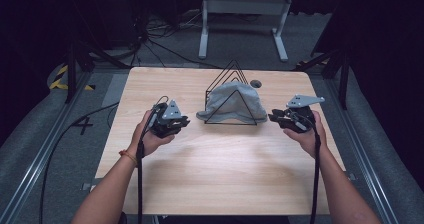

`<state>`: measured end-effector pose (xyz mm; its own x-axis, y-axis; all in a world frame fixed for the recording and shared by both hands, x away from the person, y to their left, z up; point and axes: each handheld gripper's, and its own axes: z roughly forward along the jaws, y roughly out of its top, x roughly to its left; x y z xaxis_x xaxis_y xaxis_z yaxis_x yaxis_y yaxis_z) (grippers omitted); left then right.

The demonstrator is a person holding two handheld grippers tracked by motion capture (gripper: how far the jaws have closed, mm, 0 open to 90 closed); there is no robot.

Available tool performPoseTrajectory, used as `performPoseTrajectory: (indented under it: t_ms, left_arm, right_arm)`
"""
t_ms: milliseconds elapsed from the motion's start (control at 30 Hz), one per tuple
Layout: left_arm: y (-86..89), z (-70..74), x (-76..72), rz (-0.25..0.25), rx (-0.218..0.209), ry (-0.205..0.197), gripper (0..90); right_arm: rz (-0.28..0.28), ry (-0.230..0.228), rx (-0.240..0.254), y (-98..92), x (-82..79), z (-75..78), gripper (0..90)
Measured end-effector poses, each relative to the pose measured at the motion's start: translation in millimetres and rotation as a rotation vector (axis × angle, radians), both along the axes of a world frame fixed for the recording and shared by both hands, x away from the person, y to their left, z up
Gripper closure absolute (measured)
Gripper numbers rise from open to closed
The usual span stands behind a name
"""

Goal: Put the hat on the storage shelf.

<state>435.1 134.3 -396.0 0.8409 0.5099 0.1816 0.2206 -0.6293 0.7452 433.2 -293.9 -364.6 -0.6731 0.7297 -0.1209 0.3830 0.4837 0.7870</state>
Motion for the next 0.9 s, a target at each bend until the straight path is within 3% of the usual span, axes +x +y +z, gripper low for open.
performPoseTrajectory:
  t_ms: [400, 533, 900]
  left_arm:
    - [34.9, -17.1, -30.6, 0.047, 0.028, 0.032, 76.0]
    - [43.3, -24.7, -41.4, 0.046, 0.063, 0.049, 73.4]
    - [63.3, -45.9, -64.3, 0.026, 0.092, 0.090, 60.9]
  right_arm:
    - [-0.009, 0.016, -0.025, -24.5, -23.3, -12.2, 70.9]
    - [-0.012, 0.021, -0.044, -32.3, -32.5, -16.3, 69.7]
    - [-0.018, 0.033, -0.058, -54.7, -60.9, -38.7, 56.3]
